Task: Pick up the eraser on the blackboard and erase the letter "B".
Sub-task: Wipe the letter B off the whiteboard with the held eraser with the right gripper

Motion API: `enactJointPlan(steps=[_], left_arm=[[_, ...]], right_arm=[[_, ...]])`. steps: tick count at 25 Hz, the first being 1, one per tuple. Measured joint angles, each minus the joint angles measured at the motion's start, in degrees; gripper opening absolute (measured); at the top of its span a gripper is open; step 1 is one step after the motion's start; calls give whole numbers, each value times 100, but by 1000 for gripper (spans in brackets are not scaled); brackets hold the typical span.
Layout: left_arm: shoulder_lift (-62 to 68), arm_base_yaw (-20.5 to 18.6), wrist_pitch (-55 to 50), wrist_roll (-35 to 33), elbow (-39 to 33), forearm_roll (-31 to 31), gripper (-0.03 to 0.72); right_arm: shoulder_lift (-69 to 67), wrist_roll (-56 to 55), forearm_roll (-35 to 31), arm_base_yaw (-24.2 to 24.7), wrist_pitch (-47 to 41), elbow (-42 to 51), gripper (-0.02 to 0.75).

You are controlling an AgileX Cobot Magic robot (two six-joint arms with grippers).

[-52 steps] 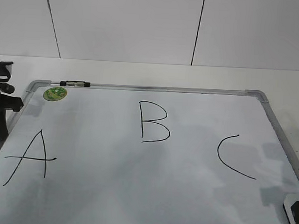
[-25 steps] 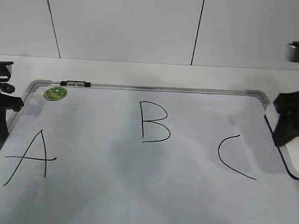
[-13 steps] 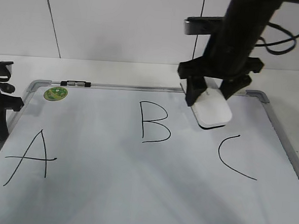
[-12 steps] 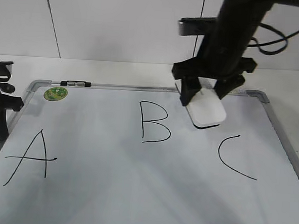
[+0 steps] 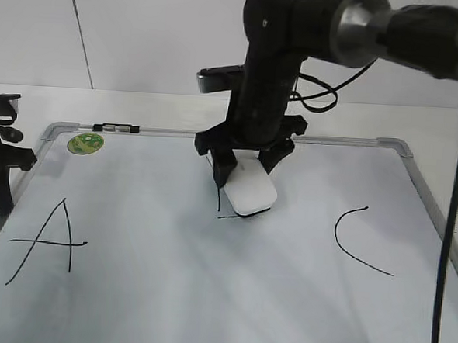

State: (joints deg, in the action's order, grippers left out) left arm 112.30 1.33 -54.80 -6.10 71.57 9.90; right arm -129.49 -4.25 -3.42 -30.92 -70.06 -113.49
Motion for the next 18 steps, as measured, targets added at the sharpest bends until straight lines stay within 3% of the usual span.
enactJointPlan(steps=[8,18], left_arm=[[0,0,-8,0,0,0,31],[0,0,-8,0,0,0,31]], right_arm=[[-359,106,155,-286,-23,-165,559],[-416,233,184,-310,-70,-223,559]])
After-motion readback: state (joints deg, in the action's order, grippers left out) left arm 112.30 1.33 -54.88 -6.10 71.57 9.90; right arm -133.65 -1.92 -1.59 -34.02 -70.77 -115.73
